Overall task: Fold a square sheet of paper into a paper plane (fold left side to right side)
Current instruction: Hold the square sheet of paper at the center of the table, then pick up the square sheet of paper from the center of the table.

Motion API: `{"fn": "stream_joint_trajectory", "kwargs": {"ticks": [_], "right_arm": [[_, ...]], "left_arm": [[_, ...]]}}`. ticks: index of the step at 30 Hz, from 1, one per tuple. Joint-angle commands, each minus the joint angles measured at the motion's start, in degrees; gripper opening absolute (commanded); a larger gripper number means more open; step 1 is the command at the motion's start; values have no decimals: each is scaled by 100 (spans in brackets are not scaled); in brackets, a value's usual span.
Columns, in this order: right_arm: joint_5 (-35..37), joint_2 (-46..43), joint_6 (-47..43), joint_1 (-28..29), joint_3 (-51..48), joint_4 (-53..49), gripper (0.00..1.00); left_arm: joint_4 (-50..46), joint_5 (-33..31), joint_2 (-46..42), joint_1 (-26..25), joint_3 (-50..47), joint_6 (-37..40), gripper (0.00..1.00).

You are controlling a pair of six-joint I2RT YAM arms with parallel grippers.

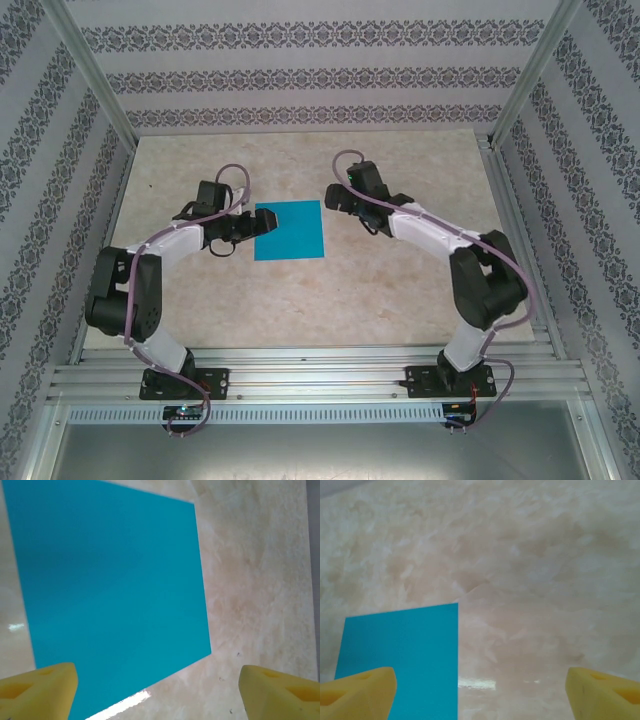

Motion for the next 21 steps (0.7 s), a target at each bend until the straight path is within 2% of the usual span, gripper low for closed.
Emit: {"fn": "stream_joint_trajectory", "kwargs": {"ticks": [1, 11, 16, 21], "right_arm": [[-13, 701, 342, 144, 825, -693, 86], [-116, 2370, 418, 431, 2491, -1168, 85], [-199, 2873, 321, 556, 3075, -1486, 84], [-194, 3117, 413, 692, 3234, -1673, 84]], "left_arm": [[-87, 318, 186, -73, 184, -124, 82], [69, 459, 783, -174, 200, -176, 78], [4, 277, 961, -232, 194, -167, 78], [-37, 114, 1074, -282, 159, -142, 78]]}}
